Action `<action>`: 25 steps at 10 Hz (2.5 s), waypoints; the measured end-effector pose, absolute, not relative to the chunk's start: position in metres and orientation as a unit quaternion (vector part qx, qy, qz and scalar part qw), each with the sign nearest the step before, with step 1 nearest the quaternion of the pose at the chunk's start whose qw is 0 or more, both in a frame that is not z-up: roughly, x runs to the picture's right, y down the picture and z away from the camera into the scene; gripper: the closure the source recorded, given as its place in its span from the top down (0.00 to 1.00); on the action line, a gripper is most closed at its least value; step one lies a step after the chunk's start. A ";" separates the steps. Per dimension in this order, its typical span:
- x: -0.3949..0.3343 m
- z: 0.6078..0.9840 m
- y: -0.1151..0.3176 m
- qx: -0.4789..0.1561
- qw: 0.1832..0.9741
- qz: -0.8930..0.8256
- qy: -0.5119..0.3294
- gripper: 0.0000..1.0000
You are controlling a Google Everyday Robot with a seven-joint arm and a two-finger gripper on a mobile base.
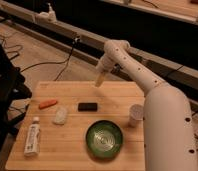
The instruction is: Place the white sponge in the ceramic bowl
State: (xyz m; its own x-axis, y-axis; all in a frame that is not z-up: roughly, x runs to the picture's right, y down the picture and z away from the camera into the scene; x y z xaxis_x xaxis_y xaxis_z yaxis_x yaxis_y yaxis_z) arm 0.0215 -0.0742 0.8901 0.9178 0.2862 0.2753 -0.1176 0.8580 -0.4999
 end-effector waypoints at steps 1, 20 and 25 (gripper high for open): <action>0.021 0.890 -0.074 -0.244 0.948 0.106 -0.173 0.80; -0.170 0.856 0.041 -0.300 0.871 -0.224 -0.319 0.80; -0.174 0.850 0.053 -0.303 0.858 -0.258 -0.326 0.80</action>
